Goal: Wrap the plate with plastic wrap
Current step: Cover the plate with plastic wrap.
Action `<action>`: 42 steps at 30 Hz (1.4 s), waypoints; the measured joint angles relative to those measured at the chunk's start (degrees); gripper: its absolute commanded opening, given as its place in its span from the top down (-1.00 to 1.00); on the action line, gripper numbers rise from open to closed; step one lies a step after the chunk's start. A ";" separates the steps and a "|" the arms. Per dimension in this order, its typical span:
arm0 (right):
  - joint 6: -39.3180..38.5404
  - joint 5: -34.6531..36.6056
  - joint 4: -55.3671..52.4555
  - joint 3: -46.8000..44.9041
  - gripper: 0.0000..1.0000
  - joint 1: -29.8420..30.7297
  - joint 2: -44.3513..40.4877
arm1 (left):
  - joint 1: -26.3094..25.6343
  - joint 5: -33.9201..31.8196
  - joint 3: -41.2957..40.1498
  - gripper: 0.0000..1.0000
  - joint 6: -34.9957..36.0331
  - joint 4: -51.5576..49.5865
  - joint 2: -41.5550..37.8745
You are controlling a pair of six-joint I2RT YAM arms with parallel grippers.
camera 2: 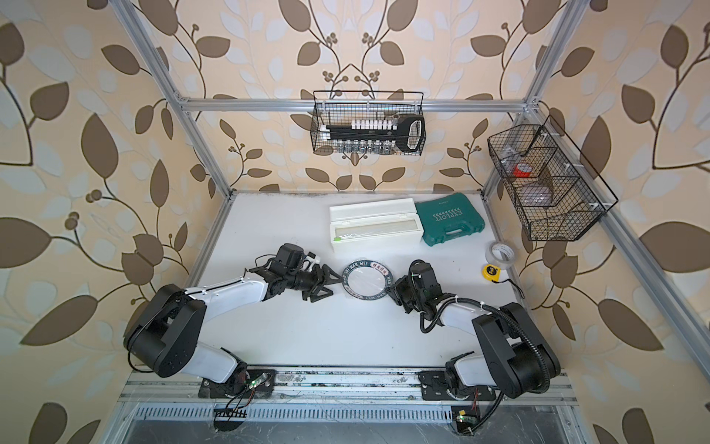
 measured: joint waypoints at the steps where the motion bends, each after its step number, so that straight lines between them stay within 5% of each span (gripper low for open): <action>1: 0.11 0.22 0.28 0.00 1.00 0.22 0.13 | -0.35 -0.11 0.81 -0.20 -0.17 0.35 0.20; 35: 3.39 3.37 1.55 0.28 1.00 2.51 0.52 | -3.30 -1.51 2.27 0.15 -0.85 7.89 12.02; 42: 7.41 5.16 1.79 0.09 1.00 4.87 -0.15 | -3.28 -2.21 1.11 0.36 -3.04 11.82 13.11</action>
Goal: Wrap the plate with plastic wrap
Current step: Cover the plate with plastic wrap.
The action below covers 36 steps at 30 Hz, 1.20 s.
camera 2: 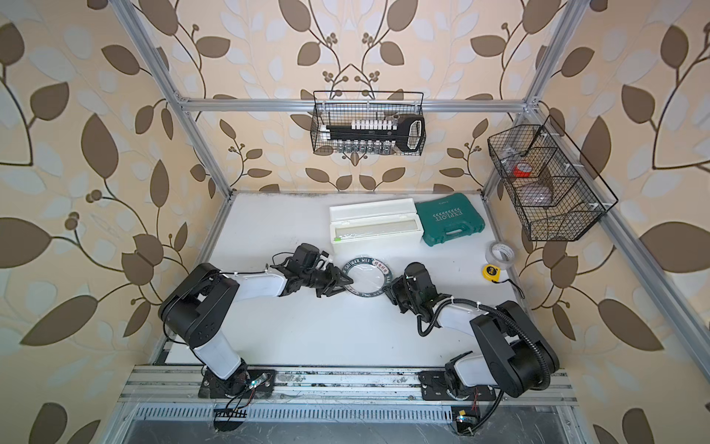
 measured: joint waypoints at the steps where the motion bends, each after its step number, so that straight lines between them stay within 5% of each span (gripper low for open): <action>1: 0.90 0.50 0.15 -0.20 1.00 0.70 -0.24 | 0.00 -0.11 -0.28 0.39 -0.48 0.66 0.33; 16: 15.43 9.57 5.42 -4.44 1.00 12.22 -2.40 | 0.04 -0.96 -4.81 0.73 -2.82 10.19 3.93; 20: 15.89 10.16 4.74 -4.55 0.72 12.31 -2.69 | 0.39 0.07 -4.94 0.83 -1.77 12.20 4.37; 27: 5.99 5.68 -4.09 -3.37 -0.01 9.75 -4.83 | 0.81 2.75 -5.16 0.94 4.52 13.68 5.88; 31: -3.67 3.34 -11.67 -0.94 -0.19 5.97 -6.82 | 1.57 5.57 -2.86 0.92 9.68 10.49 7.52; 36: -21.66 3.17 -25.40 6.69 -0.22 -1.75 -7.72 | 1.51 4.66 6.27 0.43 19.52 -5.77 9.51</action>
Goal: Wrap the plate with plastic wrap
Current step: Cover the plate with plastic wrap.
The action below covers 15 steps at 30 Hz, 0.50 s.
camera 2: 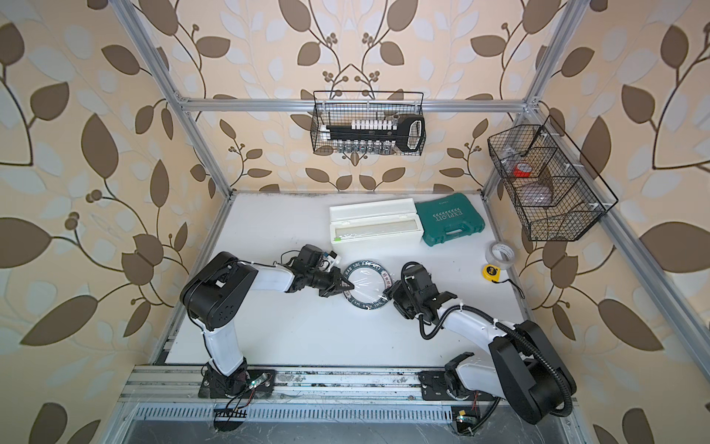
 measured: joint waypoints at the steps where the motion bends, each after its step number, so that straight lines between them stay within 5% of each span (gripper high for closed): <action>1: -3.41 0.13 -1.92 2.10 -0.22 -1.16 0.50 | 0.02 0.39 1.25 0.34 1.77 -3.04 0.66; 8: -22.43 1.29 -8.94 15.10 -0.22 -3.50 9.53 | 0.48 -2.82 9.20 -0.11 10.62 -19.58 0.42; 15: -30.86 1.60 -13.84 18.69 -0.05 -3.43 13.14 | 2.51 -7.23 4.87 -0.22 10.43 -26.80 -6.69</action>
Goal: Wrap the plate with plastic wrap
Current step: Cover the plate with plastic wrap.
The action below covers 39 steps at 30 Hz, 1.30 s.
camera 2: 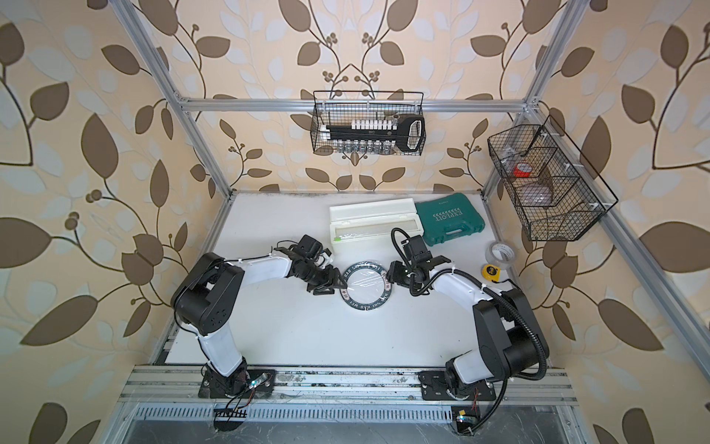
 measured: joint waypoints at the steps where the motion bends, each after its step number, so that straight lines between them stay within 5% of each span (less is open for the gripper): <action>1: -0.57 -0.04 -0.31 0.13 -0.03 0.07 0.15 | 0.09 -0.07 -1.38 -0.20 -0.92 -0.11 -1.25; 9: -2.29 -1.42 -0.57 0.31 0.22 0.87 4.76 | -5.40 0.31 -6.78 0.02 -11.21 8.74 -3.85; 15: -1.05 -5.07 1.31 0.24 0.51 1.88 7.78 | -6.29 0.61 -6.08 0.59 -13.88 14.25 -0.26; 20: 4.61 -10.12 9.16 -5.09 0.56 1.05 6.84 | -4.68 1.95 -4.39 0.77 -13.77 13.94 2.32; 26: 18.21 -15.72 26.25 -15.89 0.69 1.16 3.58 | -3.13 2.75 -3.21 0.68 -12.15 13.00 3.58; 32: 28.98 -17.70 31.52 -20.76 0.83 2.97 -0.35 | -2.05 3.61 -1.27 0.35 -9.73 9.86 3.85; 39: 33.24 -17.25 29.59 -21.51 0.42 6.34 -1.95 | -0.37 5.70 -1.44 -0.08 -8.22 10.19 3.26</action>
